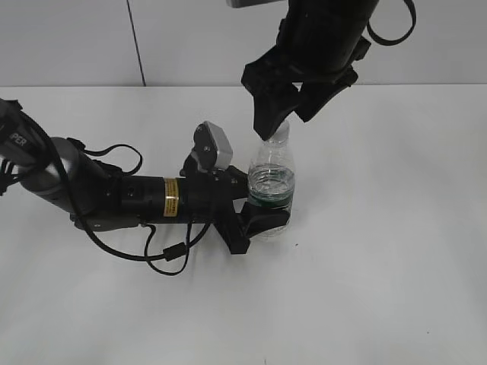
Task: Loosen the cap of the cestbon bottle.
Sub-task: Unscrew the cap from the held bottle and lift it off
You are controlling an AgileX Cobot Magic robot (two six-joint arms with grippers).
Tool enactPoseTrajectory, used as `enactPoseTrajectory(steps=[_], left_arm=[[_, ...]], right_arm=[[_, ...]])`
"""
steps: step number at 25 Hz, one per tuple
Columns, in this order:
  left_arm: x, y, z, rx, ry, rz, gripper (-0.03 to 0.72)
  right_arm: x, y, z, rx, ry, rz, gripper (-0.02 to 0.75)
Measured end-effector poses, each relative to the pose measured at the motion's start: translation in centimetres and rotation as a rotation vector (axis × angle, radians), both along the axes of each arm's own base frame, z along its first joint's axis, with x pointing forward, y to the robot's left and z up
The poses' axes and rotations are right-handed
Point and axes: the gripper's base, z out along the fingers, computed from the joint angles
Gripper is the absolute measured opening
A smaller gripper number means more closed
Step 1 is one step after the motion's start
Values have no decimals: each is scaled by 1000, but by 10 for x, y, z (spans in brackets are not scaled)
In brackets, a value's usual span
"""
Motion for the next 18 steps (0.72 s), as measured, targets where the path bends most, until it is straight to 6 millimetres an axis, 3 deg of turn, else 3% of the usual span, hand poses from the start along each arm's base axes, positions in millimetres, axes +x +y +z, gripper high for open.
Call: enactPoseTrajectory(steps=[18], left_arm=[[0, 0, 0, -1, 0, 0, 419]], right_arm=[[6, 3, -16, -31, 26, 0, 517]])
